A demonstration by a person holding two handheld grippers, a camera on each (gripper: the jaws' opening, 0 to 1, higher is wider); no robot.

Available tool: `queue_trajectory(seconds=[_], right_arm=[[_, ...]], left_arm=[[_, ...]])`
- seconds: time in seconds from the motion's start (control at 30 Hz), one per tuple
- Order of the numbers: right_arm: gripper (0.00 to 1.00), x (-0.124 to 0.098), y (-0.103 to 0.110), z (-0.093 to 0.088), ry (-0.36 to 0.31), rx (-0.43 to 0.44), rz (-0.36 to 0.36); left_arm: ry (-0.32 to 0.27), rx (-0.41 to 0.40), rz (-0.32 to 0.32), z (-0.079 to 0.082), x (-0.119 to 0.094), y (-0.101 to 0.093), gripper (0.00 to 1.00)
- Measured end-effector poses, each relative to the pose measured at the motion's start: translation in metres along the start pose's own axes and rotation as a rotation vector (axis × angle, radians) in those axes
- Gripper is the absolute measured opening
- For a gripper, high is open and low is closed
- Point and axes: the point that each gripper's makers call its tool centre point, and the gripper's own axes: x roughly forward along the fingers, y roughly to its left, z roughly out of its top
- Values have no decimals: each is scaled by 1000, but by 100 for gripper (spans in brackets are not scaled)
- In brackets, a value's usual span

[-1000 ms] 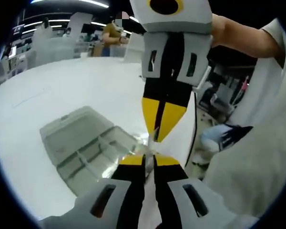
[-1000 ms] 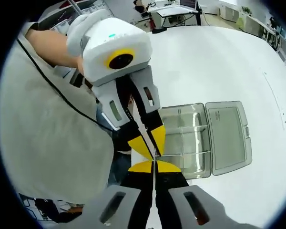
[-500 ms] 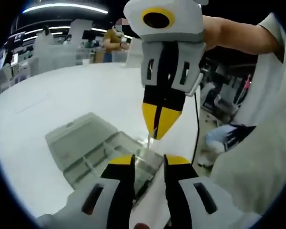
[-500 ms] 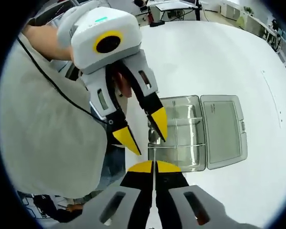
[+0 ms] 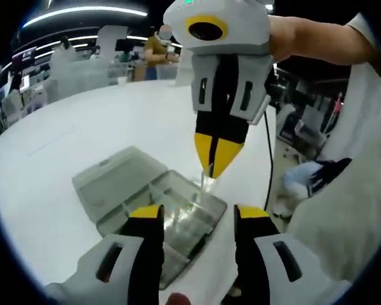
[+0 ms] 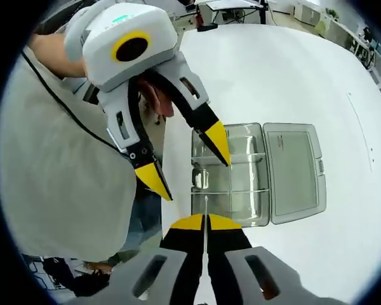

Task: Insert the divider into the dual guide fixture by aligning both edges with the guide slots and pushing it downward to the bottom, including one-sided entry, uneven engagement, binding, and posture correction.

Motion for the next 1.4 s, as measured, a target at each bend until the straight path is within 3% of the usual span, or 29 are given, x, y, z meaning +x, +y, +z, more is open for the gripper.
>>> queue_trajectory(seconds=[0.47, 0.9, 1.4], right_arm=[[0, 0, -11, -1, 48, -24, -50], [0, 0, -16, 0, 71, -34, -82], [0, 4, -21, 2, 85, -33, -98]], left_arm=[[3, -20, 42, 0, -4, 4, 59], [35, -50, 39, -9, -2, 1, 67], [43, -54, 63, -8, -4, 4, 75]])
